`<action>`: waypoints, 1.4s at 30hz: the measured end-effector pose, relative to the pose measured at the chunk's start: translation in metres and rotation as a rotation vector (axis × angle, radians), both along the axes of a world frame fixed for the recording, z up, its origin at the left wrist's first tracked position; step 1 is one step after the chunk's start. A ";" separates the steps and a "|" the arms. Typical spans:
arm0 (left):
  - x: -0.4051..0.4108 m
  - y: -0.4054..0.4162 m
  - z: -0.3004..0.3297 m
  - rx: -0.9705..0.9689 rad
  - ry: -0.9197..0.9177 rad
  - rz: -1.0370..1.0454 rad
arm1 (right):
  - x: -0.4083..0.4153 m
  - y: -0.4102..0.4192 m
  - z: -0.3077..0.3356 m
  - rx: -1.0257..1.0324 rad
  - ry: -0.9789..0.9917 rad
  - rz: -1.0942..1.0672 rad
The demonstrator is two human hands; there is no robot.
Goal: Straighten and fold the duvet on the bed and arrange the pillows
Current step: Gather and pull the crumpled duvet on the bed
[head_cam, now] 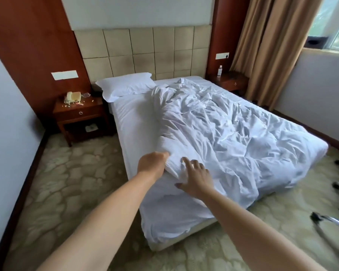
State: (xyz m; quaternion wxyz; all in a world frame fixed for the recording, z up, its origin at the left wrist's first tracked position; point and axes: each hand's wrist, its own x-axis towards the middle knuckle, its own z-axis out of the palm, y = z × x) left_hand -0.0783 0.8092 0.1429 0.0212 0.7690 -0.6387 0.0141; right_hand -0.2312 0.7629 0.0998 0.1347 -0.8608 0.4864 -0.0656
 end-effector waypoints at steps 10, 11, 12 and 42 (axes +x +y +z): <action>0.002 0.016 -0.031 0.024 0.246 0.031 | 0.041 0.011 0.016 0.308 -0.537 -0.292; 0.001 0.017 -0.037 -0.023 0.291 0.053 | 0.044 0.013 0.023 0.348 -0.593 -0.320; -0.002 0.018 -0.042 -0.084 0.337 0.082 | 0.046 0.016 0.030 0.375 -0.654 -0.341; 0.058 0.033 -0.033 0.110 0.744 0.078 | -0.011 0.019 -0.019 0.240 0.318 -0.276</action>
